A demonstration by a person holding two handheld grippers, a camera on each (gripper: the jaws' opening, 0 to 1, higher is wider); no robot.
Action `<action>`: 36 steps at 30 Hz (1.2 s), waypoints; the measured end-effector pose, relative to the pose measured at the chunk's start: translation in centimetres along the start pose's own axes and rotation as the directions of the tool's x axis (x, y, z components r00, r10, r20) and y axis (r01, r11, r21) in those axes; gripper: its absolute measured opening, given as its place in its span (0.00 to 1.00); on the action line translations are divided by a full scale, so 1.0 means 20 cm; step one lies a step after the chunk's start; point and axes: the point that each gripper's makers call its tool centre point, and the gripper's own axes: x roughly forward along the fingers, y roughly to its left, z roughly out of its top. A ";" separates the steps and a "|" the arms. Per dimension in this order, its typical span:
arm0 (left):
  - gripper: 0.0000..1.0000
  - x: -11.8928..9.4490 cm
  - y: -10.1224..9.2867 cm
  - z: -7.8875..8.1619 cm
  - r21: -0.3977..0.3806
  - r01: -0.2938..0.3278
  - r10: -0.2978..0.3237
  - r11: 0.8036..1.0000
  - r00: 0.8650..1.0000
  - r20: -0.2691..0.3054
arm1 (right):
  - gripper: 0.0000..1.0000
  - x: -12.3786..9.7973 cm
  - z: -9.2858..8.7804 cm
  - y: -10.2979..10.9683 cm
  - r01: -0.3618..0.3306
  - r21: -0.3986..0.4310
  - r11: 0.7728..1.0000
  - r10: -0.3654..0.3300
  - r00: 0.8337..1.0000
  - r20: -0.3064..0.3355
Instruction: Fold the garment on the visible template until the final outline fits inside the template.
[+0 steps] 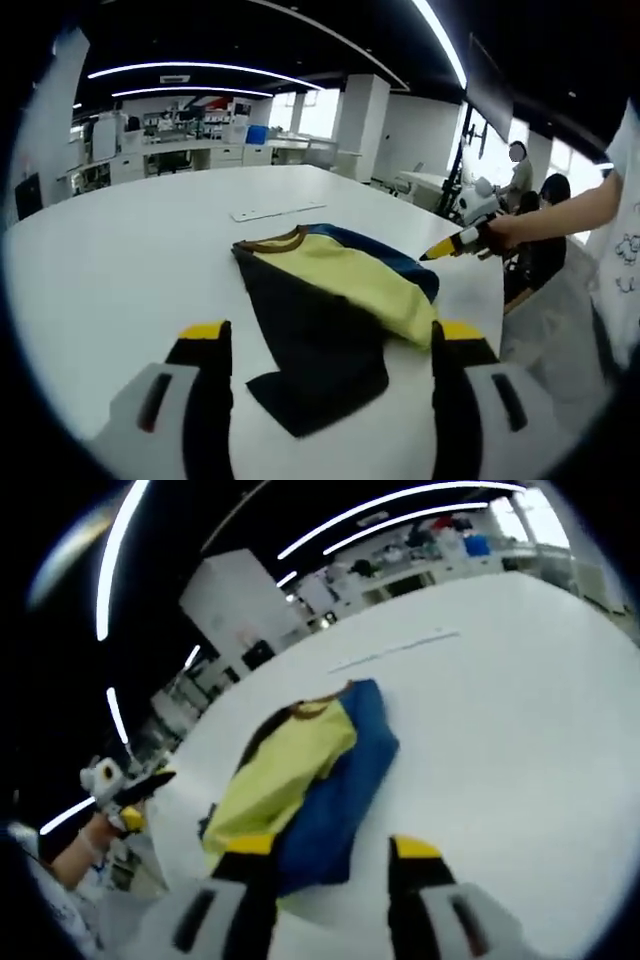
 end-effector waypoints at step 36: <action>0.74 -0.04 -0.04 -0.05 -0.094 -0.026 0.031 0.995 0.998 0.048 | 0.00 0.31 0.29 0.49 -0.198 0.065 0.978 0.200 0.979 -0.023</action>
